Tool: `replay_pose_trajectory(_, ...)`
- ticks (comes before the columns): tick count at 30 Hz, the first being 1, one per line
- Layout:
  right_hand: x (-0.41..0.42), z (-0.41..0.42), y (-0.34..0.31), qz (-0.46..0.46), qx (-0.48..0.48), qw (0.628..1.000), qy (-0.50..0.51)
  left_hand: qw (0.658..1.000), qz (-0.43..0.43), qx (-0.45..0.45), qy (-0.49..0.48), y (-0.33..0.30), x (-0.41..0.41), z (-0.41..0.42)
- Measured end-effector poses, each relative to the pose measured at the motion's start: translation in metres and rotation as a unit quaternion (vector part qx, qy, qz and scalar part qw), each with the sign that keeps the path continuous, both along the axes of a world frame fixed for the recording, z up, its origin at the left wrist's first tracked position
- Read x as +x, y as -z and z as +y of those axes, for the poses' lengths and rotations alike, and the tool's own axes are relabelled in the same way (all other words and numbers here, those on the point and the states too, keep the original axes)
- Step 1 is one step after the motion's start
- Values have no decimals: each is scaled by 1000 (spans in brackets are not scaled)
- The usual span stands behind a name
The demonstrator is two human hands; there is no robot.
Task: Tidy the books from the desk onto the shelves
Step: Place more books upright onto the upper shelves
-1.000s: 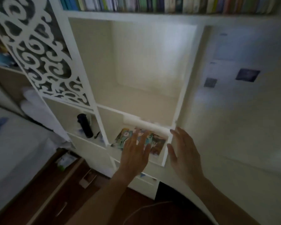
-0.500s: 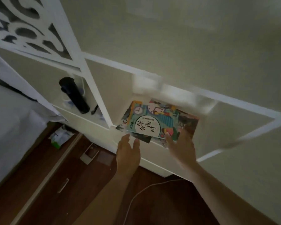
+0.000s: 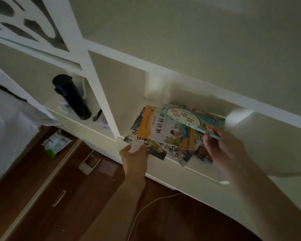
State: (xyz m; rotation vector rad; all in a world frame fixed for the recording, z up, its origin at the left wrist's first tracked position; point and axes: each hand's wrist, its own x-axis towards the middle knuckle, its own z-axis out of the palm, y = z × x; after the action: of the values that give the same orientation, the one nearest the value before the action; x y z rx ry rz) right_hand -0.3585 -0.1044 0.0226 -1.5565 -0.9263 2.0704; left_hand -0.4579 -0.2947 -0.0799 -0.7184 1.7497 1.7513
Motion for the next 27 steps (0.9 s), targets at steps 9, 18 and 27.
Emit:
replay_pose_trajectory(9, -3, -10, 11, -72, 34, 995, -52, 999, 12, -17, -41, 1, -8, 17)
replay_pose_trajectory(18, -35, -15, 57, -279, 231, 912, -193, 997, 56, -35, 31, 2, 17, 4)
replay_pose_trajectory(27, -17, -18, 34, -69, -11, 994, -81, 995, 40, 63, 62, -15, 29, -13)
